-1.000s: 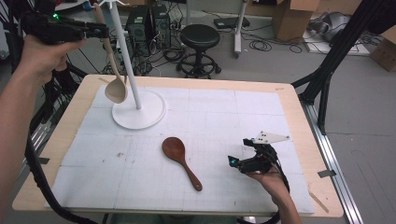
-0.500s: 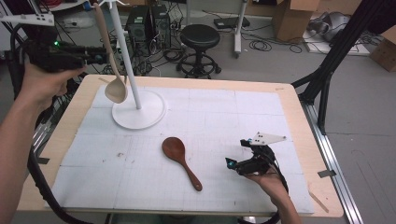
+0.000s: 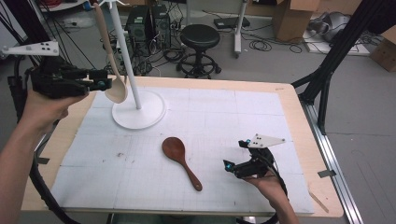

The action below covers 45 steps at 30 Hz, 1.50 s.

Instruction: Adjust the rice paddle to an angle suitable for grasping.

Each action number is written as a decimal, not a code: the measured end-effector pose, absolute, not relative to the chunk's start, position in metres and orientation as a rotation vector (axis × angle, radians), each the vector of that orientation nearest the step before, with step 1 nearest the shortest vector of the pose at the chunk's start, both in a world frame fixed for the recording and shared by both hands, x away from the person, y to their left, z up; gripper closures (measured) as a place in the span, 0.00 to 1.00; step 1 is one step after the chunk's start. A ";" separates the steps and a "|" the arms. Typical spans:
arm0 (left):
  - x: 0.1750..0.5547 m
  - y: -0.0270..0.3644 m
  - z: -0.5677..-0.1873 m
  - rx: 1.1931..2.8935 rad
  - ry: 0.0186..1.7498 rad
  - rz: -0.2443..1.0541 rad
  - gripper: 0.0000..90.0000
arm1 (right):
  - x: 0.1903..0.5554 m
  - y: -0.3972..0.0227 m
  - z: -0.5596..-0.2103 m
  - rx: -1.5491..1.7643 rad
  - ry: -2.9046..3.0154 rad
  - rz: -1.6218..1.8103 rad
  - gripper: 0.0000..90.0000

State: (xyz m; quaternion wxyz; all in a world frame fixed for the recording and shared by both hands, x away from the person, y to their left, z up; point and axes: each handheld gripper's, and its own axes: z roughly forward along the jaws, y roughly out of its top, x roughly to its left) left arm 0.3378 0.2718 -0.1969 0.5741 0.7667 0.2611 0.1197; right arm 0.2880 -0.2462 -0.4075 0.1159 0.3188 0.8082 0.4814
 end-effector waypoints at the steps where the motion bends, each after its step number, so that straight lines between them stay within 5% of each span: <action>1: 0.335 0.271 -0.199 1.799 0.606 0.279 0.61 | 0.288 -0.245 -0.407 0.931 2.371 1.404 0.01; 26: 0.302 0.264 -0.279 1.800 0.620 0.238 0.36 | 0.282 -0.215 -0.405 0.857 2.467 1.386 0.01; 29: 0.300 0.263 -0.288 1.809 0.624 0.237 0.34 | 0.283 -0.210 -0.406 0.834 2.493 1.377 0.09; 36: 0.292 0.262 -0.302 1.814 0.629 0.254 0.30 | 0.282 -0.198 -0.407 0.793 2.540 1.370 0.10; 39: 0.289 0.261 -0.307 1.809 0.631 0.251 0.28 | 0.281 -0.195 -0.407 0.757 2.565 1.382 0.24; 45: 0.283 0.256 -0.317 1.814 0.641 0.261 0.24 | 0.279 -0.187 -0.409 0.729 2.599 1.376 0.30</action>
